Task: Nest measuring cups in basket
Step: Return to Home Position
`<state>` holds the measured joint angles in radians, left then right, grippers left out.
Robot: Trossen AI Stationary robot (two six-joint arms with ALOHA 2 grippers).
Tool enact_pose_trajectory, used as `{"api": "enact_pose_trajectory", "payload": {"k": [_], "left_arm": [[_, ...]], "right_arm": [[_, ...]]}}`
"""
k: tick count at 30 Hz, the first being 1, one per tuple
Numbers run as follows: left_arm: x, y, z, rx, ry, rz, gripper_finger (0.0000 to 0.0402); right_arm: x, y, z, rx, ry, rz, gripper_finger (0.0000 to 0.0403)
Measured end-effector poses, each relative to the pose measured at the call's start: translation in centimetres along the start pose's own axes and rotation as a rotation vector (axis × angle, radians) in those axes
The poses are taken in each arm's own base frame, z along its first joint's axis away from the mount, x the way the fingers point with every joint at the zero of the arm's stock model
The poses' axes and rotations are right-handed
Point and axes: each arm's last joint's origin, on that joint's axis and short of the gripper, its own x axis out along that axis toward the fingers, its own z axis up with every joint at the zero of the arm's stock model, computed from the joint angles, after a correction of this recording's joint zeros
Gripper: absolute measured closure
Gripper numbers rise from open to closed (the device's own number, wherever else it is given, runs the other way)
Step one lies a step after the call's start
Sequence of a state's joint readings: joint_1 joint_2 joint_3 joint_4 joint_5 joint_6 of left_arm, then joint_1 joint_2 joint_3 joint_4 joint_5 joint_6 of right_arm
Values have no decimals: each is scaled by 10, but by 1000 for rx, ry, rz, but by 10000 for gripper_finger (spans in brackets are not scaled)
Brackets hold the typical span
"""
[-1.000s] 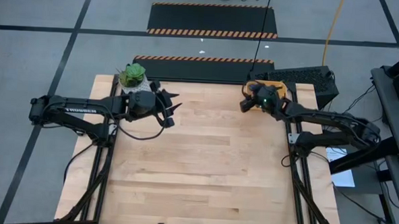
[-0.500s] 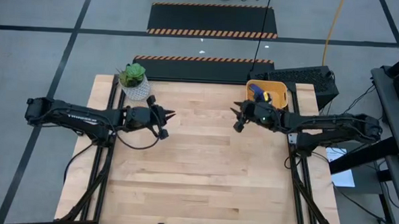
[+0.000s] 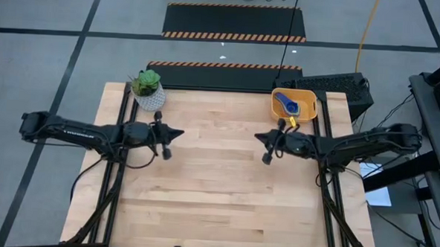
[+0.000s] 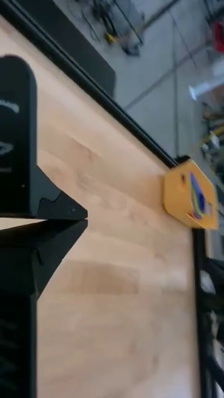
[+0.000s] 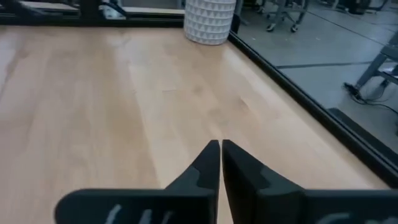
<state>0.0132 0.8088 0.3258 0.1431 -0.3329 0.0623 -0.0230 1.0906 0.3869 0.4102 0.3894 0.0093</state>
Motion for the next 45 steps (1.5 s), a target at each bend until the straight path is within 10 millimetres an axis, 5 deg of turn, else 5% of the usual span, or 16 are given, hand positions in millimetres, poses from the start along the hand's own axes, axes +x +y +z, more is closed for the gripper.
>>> {"api": "enact_pose_trajectory", "payload": {"k": [13, 45], "left_arm": [[-15, 2, -42, -28, -115, -35, 394], [-16, 2, -44, -59, -121, -45, 383]], "right_arm": [[-39, -8, -49, 92, -180, 150, 400], [-88, -13, -36, 46, -422, 362, 400]]}}
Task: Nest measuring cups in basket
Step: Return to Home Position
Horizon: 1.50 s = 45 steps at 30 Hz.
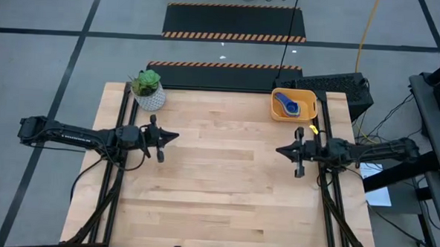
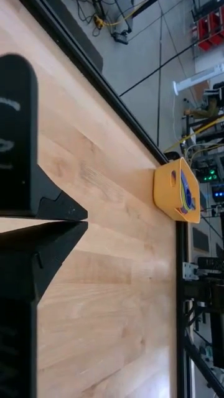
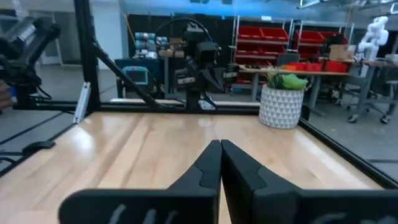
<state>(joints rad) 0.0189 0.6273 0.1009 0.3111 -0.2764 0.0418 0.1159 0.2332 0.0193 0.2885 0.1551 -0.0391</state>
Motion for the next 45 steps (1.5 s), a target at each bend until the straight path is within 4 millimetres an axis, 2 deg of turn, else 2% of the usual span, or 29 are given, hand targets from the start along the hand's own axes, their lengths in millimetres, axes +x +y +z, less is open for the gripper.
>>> {"api": "enact_pose_trajectory", "payload": {"k": [6, 14, 20, 28, 33, 45], "left_arm": [[0, 0, 0, 1, 0, 0, 397], [0, 0, 3, -3, -29, 0, 382], [0, 0, 3, 16, -31, -1, 398], [0, 0, 4, 22, -34, -2, 383], [-4, -1, 6, 34, -60, -62, 397], [-15, 1, 6, 83, -65, -98, 395]], "right_arm": [[-8, 1, 1, -9, -15, 16, 400], [-13, 0, -5, 28, 38, 21, 402], [-14, 1, -7, -16, 50, 75, 402], [-13, 1, -7, -47, 53, 64, 403], [-13, 1, -7, -54, 47, 64, 403], [-13, 1, -6, -54, 45, 64, 403]]}}
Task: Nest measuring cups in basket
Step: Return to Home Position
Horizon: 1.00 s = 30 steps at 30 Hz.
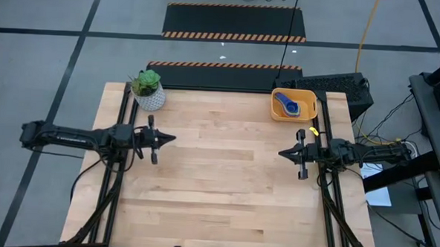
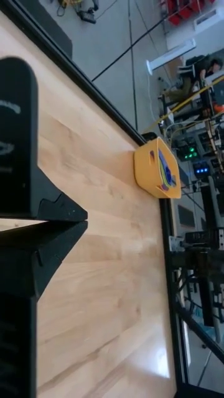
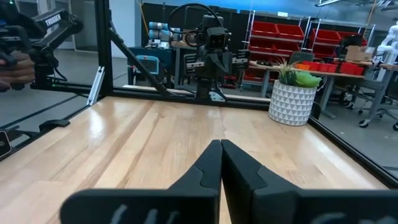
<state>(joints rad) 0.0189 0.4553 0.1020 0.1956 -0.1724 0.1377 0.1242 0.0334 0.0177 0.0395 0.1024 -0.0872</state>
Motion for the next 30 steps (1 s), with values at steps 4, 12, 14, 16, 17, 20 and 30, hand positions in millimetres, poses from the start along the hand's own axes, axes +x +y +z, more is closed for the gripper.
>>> {"api": "enact_pose_trajectory", "payload": {"k": [4, 12, 14, 16, 17, 20, 30], "left_arm": [[-6, 1, -1, -3, 4, -4, 390], [-16, 0, -6, -30, -26, -66, 392], [-16, -1, -13, -34, -47, -64, 396], [-16, -2, -21, -43, -59, -63, 398], [-17, -2, -21, -51, -54, -67, 397], [-18, -3, -21, -65, -58, -86, 394], [-27, -1, -13, -13, -175, -76, 398]], "right_arm": [[0, 0, 0, 0, 0, 0, 403], [0, 0, 0, 0, 0, 0, 403], [0, 0, 0, 0, -1, 0, 403], [0, 0, 0, 0, -1, 0, 403], [0, 0, 0, 0, -1, 0, 403], [0, 0, 0, 0, -1, 0, 403], [0, 0, 0, 0, -1, 0, 403]]}}
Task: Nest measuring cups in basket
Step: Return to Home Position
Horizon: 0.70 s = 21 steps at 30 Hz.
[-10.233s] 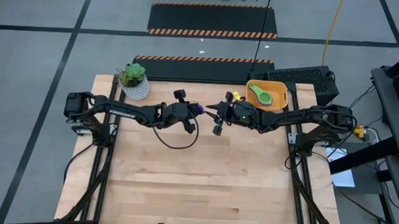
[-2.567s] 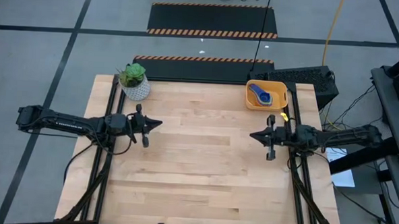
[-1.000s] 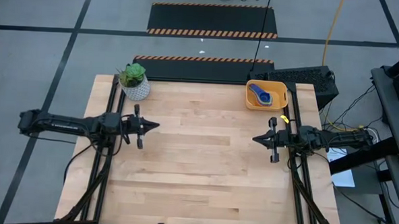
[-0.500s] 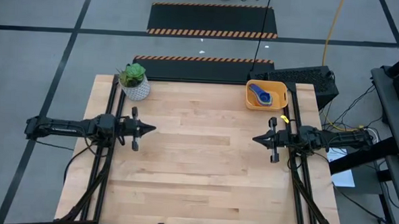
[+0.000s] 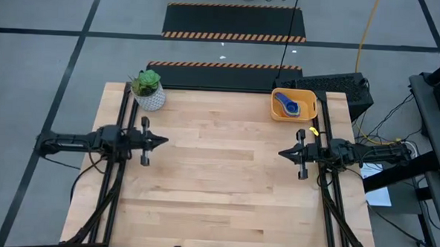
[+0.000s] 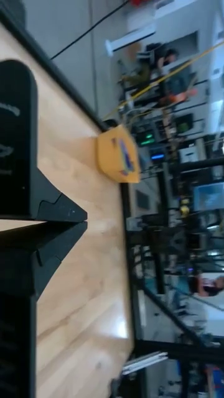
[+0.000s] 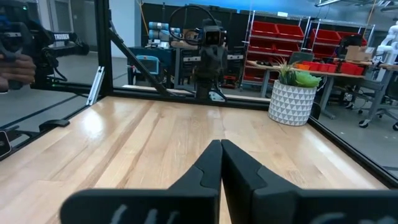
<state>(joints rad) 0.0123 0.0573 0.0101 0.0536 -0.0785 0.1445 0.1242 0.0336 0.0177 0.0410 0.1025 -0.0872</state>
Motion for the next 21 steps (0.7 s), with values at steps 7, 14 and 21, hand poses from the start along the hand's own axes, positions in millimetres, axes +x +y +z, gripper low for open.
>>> {"api": "enact_pose_trajectory", "payload": {"k": [7, 14, 21], "left_arm": [[-4, 0, 3, 26, -32, -5, 397], [-3, -2, 1, -6, -19, -88, 385], [-2, -3, -1, -43, 2, -92, 393]], "right_arm": [[0, 0, 0, 0, 0, -1, 403], [0, 0, 1, -3, -5, -1, 403], [0, 0, 1, -3, -5, -1, 403]]}}
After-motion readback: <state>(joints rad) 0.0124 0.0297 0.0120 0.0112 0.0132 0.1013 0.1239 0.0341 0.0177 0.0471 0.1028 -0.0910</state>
